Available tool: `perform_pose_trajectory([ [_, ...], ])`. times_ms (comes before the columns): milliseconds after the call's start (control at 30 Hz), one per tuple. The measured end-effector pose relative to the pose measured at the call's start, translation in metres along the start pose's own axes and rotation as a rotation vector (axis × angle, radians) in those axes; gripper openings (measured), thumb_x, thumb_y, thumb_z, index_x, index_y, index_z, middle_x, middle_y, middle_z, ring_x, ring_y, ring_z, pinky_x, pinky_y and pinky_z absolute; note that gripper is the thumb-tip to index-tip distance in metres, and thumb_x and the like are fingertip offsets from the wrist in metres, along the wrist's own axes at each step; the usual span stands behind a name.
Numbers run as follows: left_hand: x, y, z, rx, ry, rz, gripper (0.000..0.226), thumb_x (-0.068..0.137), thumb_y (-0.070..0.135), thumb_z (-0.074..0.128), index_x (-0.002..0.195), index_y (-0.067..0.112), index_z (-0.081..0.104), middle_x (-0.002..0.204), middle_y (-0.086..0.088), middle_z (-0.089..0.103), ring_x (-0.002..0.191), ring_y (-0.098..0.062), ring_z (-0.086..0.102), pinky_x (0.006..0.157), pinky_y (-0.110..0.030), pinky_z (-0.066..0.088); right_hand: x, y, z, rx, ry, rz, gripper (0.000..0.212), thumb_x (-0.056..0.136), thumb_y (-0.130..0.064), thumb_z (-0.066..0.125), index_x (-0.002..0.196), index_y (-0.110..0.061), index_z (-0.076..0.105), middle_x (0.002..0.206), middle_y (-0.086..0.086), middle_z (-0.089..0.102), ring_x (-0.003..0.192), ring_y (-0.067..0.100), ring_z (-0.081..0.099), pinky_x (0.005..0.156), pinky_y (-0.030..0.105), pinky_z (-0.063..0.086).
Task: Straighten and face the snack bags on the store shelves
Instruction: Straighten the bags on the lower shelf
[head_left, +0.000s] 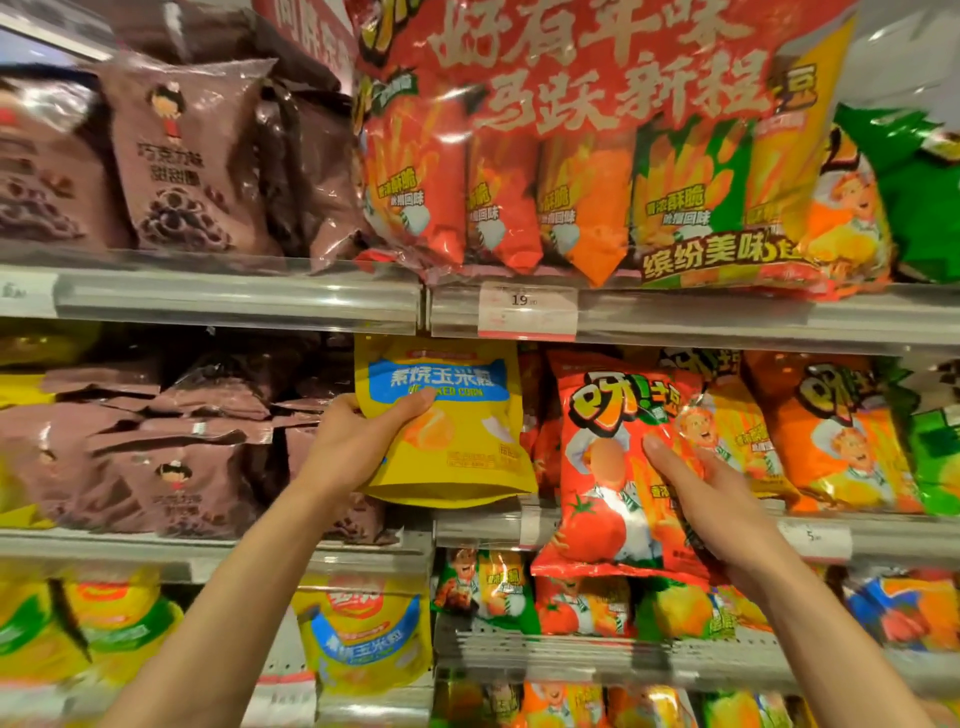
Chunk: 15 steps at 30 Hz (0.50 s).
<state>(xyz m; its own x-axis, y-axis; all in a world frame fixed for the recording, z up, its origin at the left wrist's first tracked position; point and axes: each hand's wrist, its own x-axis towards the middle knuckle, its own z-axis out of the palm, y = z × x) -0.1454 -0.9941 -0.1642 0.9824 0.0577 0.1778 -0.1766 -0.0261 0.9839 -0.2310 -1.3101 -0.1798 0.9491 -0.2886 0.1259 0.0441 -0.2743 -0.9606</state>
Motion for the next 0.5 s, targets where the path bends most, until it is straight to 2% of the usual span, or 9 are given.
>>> perform_pose_trajectory([
  [67, -0.006, 0.0, -0.013, 0.018, 0.003, -0.004, 0.026, 0.081, 0.034, 0.083, 0.099, 0.02, 0.074, 0.088, 0.007, 0.08, 0.081, -0.012, 0.077, 0.065, -0.022, 0.058, 0.008, 0.004, 0.008, 0.005, 0.005, -0.016, 0.022, 0.093, -0.052, 0.062, 0.107, -0.035, 0.061, 0.095, -0.024, 0.065, 0.086, -0.005, 0.059, 0.084, 0.026, 0.046],
  [133, -0.011, 0.002, -0.026, 0.026, 0.001, -0.013, 0.026, 0.082, 0.033, 0.082, 0.101, 0.017, 0.074, 0.093, 0.001, 0.081, 0.084, -0.017, 0.078, 0.07, -0.028, 0.06, 0.016, 0.005, 0.019, -0.006, 0.024, -0.009, 0.031, 0.091, -0.055, 0.064, 0.106, -0.028, 0.068, 0.097, -0.016, 0.074, 0.091, 0.005, 0.069, 0.084, 0.03, 0.051],
  [200, -0.016, 0.003, -0.039, 0.024, 0.003, -0.015, 0.022, 0.083, 0.031, 0.081, 0.098, 0.016, 0.074, 0.092, -0.001, 0.081, 0.084, -0.019, 0.078, 0.069, -0.028, 0.062, 0.025, 0.002, 0.031, -0.027, 0.033, -0.031, 0.038, 0.09, -0.059, 0.064, 0.106, -0.025, 0.072, 0.098, -0.009, 0.077, 0.09, 0.009, 0.073, 0.081, 0.03, 0.056],
  [300, -0.021, 0.004, -0.057, 0.009, -0.016, -0.015, 0.028, 0.082, 0.032, 0.08, 0.103, 0.015, 0.074, 0.092, -0.004, 0.081, 0.08, -0.021, 0.078, 0.061, -0.027, 0.061, 0.042, -0.004, 0.049, -0.065, 0.095, -0.045, 0.069, 0.074, -0.08, 0.063, 0.112, -0.023, 0.07, 0.106, -0.004, 0.076, 0.098, 0.017, 0.071, 0.094, 0.041, 0.056],
  [367, -0.024, 0.003, -0.069, 0.008, -0.009, -0.033, 0.037, 0.077, 0.037, 0.082, 0.107, 0.017, 0.073, 0.095, -0.005, 0.08, 0.082, -0.024, 0.078, 0.07, -0.036, 0.062, 0.051, -0.009, 0.063, -0.091, 0.118, -0.054, 0.078, 0.074, -0.081, 0.063, 0.121, -0.019, 0.067, 0.115, 0.0, 0.073, 0.106, 0.021, 0.068, 0.098, 0.04, 0.053],
  [433, -0.024, 0.002, -0.08, 0.02, 0.01, -0.03, 0.042, 0.073, 0.04, 0.083, 0.107, 0.019, 0.071, 0.096, -0.004, 0.08, 0.085, -0.025, 0.078, 0.078, -0.042, 0.061, 0.063, -0.014, 0.079, -0.113, 0.161, -0.043, 0.097, 0.066, -0.089, 0.061, 0.129, -0.015, 0.062, 0.123, 0.006, 0.069, 0.114, 0.027, 0.065, 0.101, 0.043, 0.051],
  [500, -0.025, 0.001, -0.087, 0.022, 0.03, -0.032, 0.043, 0.074, 0.039, 0.084, 0.108, 0.02, 0.068, 0.093, -0.001, 0.08, 0.081, -0.021, 0.078, 0.071, -0.038, 0.062, 0.071, -0.018, 0.098, -0.137, 0.174, -0.057, 0.104, 0.066, -0.086, 0.06, 0.134, -0.008, 0.056, 0.129, 0.013, 0.066, 0.119, 0.032, 0.062, 0.102, 0.044, 0.05],
])
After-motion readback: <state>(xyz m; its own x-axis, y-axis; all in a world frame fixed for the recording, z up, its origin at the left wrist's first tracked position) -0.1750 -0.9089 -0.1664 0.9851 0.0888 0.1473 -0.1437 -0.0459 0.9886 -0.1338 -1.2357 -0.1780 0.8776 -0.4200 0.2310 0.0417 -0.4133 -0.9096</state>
